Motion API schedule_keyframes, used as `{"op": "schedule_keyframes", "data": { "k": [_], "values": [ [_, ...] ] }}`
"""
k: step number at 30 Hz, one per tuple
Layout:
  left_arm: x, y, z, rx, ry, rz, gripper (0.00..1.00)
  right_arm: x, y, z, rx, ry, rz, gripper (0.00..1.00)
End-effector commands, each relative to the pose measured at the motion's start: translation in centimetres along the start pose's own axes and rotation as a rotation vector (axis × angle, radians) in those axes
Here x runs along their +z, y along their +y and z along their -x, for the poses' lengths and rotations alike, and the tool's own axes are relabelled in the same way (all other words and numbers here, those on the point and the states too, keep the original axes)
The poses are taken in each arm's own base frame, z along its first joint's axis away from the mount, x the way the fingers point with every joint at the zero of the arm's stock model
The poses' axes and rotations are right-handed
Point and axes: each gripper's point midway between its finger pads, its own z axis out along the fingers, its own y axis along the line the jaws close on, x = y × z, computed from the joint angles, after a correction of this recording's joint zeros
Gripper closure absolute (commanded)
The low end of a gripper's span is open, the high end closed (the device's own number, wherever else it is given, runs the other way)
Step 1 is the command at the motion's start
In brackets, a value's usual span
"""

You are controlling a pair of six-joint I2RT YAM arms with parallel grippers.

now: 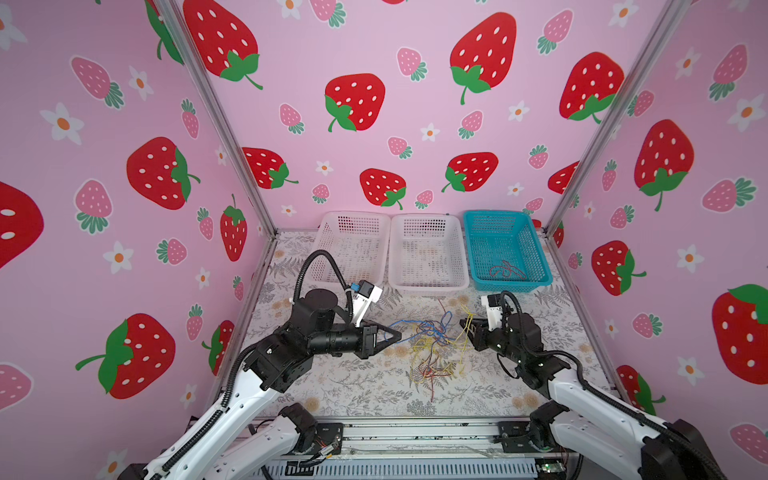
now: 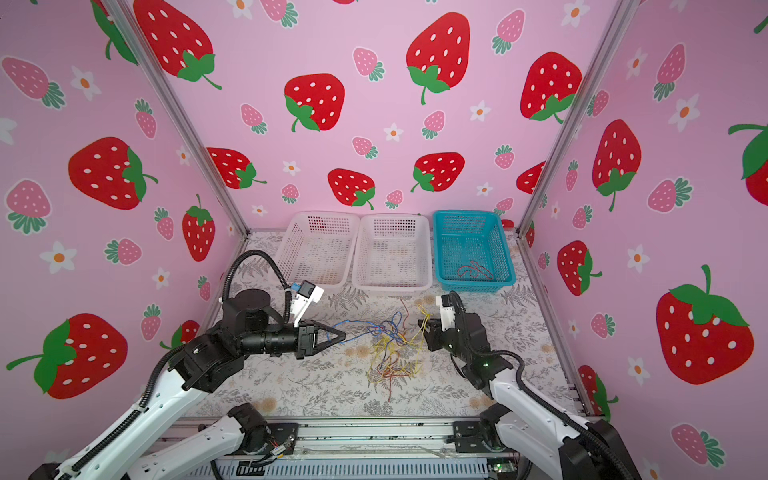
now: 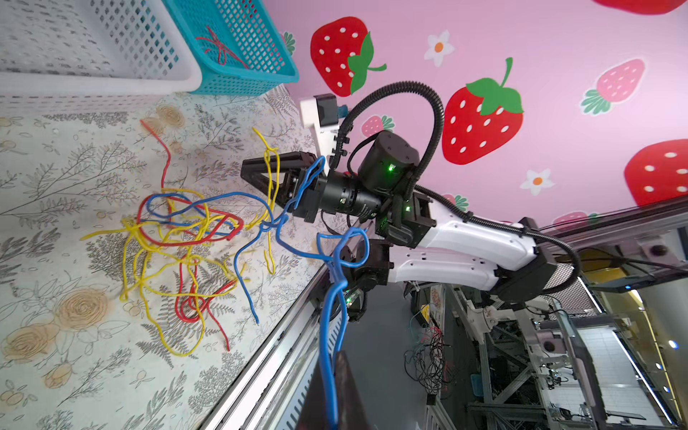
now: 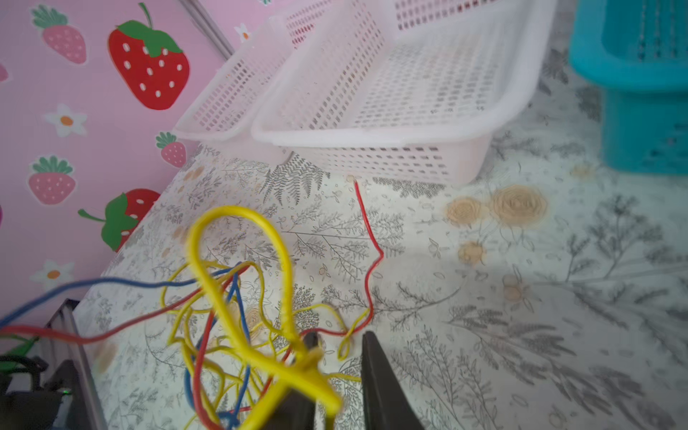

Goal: Untangle the cables

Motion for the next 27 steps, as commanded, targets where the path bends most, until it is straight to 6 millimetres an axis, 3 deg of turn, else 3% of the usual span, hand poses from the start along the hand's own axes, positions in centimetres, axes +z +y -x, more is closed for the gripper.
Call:
{"op": "schedule_keyframes", "data": {
  "k": [1,5,13,21,27],
  "values": [
    [-0.4,-1.6,1.2,0.013,-0.046,-0.063,1.0,-1.3,3.4,3.0,-0.098,-0.101,0.126,0.59],
    [-0.6,-1.2,1.8,0.002,-0.095,-0.037,1.0,-2.7,6.1,4.2,-0.157,-0.157,0.229,0.49],
    [-0.6,-0.3,3.2,-0.044,-0.193,-0.018,1.0,-5.3,10.5,5.2,-0.193,-0.25,0.429,0.44],
    [-1.5,-0.3,4.5,-0.094,-0.347,-0.071,1.0,-4.8,11.4,2.9,-0.177,-0.226,0.499,0.44],
    [-2.0,-0.3,4.8,-0.117,-0.418,-0.096,1.0,-4.5,14.3,1.3,-0.206,-0.224,0.575,0.46]
  ]
}}
